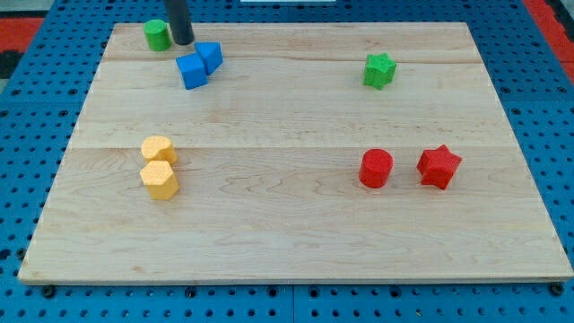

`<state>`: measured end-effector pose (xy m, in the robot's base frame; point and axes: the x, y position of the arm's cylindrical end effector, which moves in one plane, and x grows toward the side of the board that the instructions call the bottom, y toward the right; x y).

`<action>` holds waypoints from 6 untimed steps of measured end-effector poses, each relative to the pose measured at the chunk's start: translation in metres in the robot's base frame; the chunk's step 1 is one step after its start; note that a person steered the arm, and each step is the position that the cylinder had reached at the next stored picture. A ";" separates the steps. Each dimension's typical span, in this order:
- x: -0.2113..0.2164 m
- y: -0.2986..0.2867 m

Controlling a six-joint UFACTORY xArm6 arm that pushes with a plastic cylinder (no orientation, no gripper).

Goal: Touch the top side of the blue triangle

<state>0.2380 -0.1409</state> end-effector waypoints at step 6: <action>0.029 0.127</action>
